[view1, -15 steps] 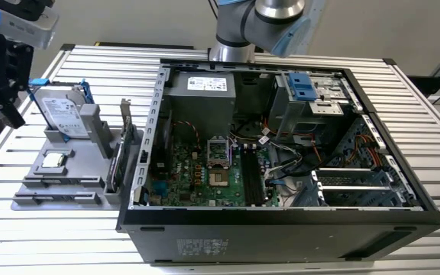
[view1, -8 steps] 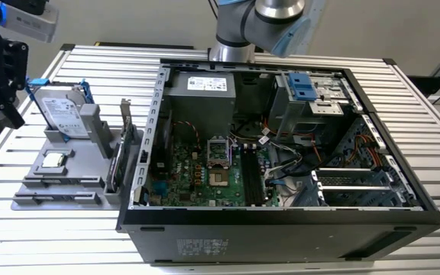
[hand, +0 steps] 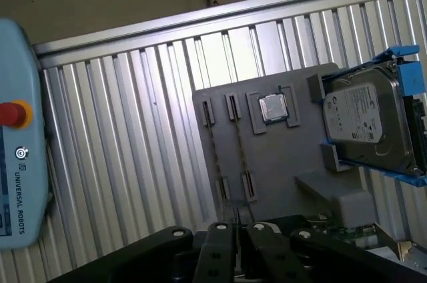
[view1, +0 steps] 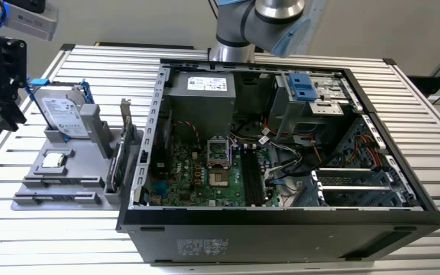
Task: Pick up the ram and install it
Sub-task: 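Pick up the ram and move it above insertion slot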
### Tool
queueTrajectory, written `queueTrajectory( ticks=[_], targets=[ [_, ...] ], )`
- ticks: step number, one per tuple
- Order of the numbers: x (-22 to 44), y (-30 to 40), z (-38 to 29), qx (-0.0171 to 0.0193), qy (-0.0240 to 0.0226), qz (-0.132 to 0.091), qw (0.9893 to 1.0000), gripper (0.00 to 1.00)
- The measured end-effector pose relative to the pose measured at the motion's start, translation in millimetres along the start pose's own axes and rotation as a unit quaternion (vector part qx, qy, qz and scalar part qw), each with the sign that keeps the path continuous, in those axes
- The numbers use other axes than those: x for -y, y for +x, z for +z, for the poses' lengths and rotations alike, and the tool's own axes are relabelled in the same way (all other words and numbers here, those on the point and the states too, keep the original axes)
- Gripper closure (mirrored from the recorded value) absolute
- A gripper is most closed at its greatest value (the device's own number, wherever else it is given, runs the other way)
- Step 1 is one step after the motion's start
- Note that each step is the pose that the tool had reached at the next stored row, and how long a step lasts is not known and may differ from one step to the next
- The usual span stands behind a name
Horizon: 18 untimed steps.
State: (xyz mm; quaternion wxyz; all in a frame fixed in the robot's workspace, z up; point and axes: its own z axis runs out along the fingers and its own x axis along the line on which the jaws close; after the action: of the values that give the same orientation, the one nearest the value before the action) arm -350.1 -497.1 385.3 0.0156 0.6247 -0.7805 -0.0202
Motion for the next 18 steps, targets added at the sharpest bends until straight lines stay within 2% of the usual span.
queueTrajectory(
  ticks=[5, 18],
  targets=[
    [0.0, 0.0, 0.5, 0.0, -0.0003, 0.0, 1.0, 0.0],
    [1.3, 0.0, 24.0, -0.0003, 0.0005, -0.007, 1.0, 0.0]
  ],
)
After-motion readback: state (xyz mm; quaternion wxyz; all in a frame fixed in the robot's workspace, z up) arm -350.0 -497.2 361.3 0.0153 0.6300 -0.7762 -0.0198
